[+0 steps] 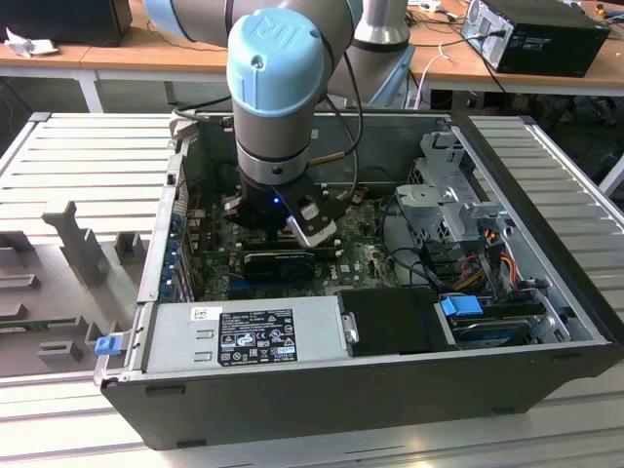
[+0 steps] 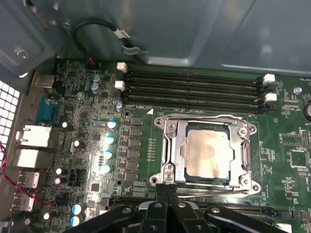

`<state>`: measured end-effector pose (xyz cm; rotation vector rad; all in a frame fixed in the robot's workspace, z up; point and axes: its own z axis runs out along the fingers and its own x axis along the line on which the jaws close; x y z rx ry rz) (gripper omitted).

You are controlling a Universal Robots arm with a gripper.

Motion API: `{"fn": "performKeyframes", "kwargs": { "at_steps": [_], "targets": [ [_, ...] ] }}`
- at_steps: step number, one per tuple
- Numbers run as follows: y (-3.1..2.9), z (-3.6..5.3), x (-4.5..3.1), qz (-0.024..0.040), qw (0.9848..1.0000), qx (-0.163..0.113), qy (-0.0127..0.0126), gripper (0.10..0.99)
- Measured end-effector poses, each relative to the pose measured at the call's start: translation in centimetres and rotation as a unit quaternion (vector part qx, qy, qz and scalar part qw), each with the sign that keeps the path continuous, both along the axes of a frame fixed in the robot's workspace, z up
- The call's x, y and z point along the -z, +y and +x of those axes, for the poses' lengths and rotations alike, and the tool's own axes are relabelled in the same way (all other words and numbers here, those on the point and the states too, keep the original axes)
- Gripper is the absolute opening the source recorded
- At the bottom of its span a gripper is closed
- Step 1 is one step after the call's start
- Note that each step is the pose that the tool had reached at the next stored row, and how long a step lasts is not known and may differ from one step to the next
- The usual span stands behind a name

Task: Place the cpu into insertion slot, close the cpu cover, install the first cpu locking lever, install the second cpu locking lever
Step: 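Install the second cpu locking lever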

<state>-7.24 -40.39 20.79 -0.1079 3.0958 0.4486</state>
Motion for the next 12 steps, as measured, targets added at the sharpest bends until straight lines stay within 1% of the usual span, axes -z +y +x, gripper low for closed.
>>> {"fn": "performKeyframes", "kwargs": {
  "at_steps": [1,2,4,6,7,8,9,12],
  "targets": [
    [-0.05,-0.06,0.0,0.0021,1.0,0.0,0.0,0.106],
    [-0.2,-0.22,0.04,0.0065,1.0,0.0,0.0,0.106],
    [-0.28,-0.28,0.18,0.009,1.0,0.0,0.0,0.106],
    [-0.29,-0.48,0.55,0.0125,0.9999,0.0,0.0,0.106],
    [-0.29,-0.5,0.71,0.0202,0.9998,0.0,0.0,0.106],
    [-0.29,-0.5,0.8,0.0257,0.9997,0.0,0.0,0.106],
    [-0.28,-0.51,0.9,0.0285,0.9996,0.0,0.0,0.106],
    [-0.28,-0.52,1.26,0.0343,0.9994,0.0,0.0,0.106]
  ]
}}
